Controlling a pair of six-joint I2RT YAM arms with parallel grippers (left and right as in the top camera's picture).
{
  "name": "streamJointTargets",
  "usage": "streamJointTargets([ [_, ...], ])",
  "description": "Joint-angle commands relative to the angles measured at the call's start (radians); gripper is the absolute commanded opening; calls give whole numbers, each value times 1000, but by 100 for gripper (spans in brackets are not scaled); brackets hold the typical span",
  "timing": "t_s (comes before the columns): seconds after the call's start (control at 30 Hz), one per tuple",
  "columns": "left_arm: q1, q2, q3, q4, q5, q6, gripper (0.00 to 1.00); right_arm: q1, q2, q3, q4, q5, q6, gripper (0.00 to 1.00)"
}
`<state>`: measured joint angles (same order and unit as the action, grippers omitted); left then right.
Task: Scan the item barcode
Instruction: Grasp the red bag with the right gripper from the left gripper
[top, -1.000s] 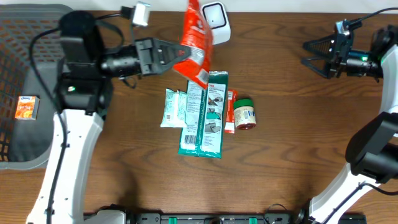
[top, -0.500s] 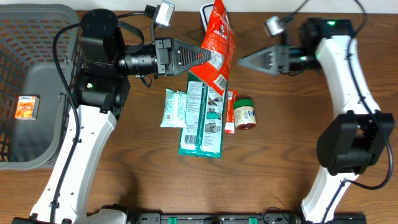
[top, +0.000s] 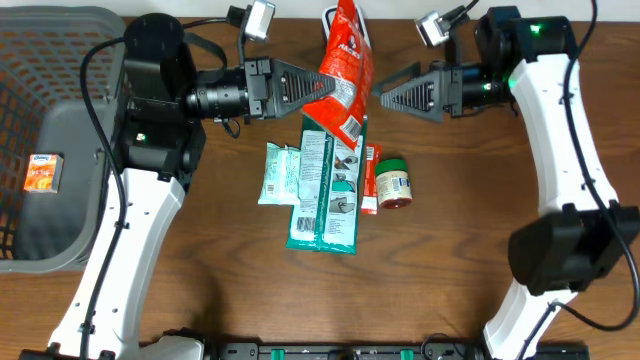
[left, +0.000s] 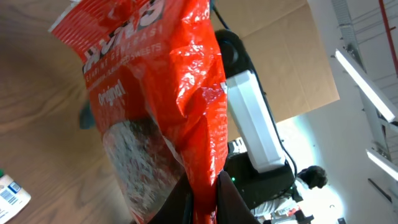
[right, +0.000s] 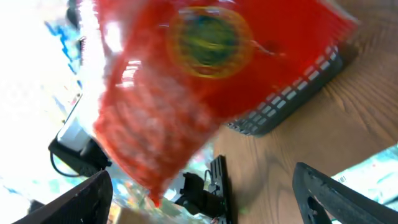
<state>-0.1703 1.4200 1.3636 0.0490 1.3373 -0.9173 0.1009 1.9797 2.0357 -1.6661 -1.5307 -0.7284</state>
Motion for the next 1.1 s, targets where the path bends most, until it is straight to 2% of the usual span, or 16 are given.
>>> streamJointTargets([
  [0.0,3,-2,3,70,36,-78,7,27,-34,25,26,-31,-25,84],
  [0.23,1,-2,3,118,51,-144,7,52,-35,25,63,-31,-21,83],
  [0.53,-6,-2,3,118,51,-142,7,72,-45,27,117,-31,26,79],
  [0.7,-6,-2,3,118,51,-131,7,74,-47,66,166,-31,100,77],
  [0.9,-6,-2,3,118,50,-124,7,94,-47,148,171,-31,115,75],
  [1.07,-6,-2,3,118,50,-123,7,104,-47,176,172,-31,114,66],
])
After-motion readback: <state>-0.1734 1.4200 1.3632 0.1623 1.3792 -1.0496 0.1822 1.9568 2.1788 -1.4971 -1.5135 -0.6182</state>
